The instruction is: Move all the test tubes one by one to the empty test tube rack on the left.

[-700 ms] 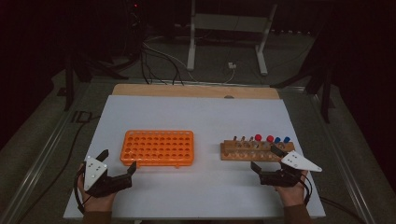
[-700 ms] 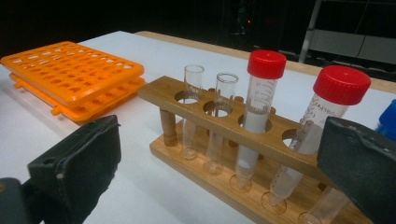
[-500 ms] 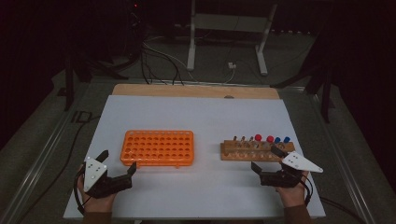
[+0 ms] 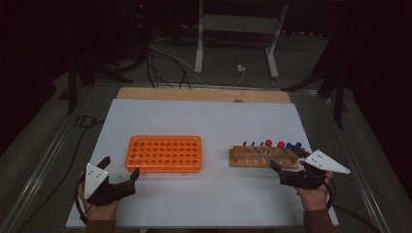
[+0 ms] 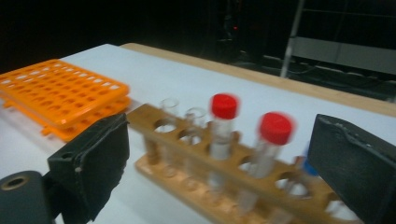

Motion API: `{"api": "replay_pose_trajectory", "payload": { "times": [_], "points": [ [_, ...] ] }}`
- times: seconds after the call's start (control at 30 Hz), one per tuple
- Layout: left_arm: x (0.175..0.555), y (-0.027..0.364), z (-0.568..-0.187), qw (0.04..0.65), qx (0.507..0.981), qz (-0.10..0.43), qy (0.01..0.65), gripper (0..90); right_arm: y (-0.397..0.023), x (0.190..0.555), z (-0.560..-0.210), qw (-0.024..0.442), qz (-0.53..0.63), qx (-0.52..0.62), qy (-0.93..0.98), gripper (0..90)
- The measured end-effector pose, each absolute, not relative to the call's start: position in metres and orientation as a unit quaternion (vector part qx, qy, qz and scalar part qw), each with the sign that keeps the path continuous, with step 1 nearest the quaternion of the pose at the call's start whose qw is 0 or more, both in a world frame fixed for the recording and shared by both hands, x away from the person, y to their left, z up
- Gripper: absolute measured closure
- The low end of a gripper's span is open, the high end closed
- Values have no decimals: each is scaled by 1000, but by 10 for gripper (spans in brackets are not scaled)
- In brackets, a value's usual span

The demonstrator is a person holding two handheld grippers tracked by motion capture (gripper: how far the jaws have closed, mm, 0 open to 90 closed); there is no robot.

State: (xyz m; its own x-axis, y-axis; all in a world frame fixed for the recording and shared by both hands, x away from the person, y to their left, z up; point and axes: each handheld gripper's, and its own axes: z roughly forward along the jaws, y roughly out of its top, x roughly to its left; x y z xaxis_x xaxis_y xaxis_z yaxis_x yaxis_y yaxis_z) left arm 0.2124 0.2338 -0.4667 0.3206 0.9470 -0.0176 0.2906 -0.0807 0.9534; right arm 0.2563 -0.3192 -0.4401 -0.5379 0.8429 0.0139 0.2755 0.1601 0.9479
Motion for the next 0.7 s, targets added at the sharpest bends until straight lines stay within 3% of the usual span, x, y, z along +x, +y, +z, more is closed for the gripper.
{"api": "replay_pose_trajectory", "payload": {
  "times": [0.3, 0.37, 0.47, 0.5, 0.53, 0.57, 0.6, 0.7],
  "points": [
    [212, 233, -467, 482, 654, 341, 473, 5, -344, 271, -423, 297, 493, 420, 701, 165],
    [212, 233, -467, 482, 653, 341, 474, 5, -350, 275, -423, 294, 488, 435, 697, 218],
    [211, 234, -467, 483, 652, 342, 475, 5, -360, 281, -427, 293, 481, 467, 682, 372],
    [211, 234, -467, 483, 651, 342, 475, 5, -360, 281, -427, 293, 481, 467, 682, 372],
    [211, 234, -467, 483, 651, 341, 475, 5, -365, 282, -430, 295, 477, 473, 679, 456],
    [211, 234, -467, 483, 652, 341, 475, 5, -365, 282, -430, 295, 477, 473, 679, 456],
    [211, 234, -467, 482, 652, 341, 475, 5, -369, 282, -433, 299, 472, 480, 677, 559],
    [211, 233, -468, 480, 653, 341, 476, 5, -372, 283, -436, 294, 469, 486, 677, 619]
  ]
}}
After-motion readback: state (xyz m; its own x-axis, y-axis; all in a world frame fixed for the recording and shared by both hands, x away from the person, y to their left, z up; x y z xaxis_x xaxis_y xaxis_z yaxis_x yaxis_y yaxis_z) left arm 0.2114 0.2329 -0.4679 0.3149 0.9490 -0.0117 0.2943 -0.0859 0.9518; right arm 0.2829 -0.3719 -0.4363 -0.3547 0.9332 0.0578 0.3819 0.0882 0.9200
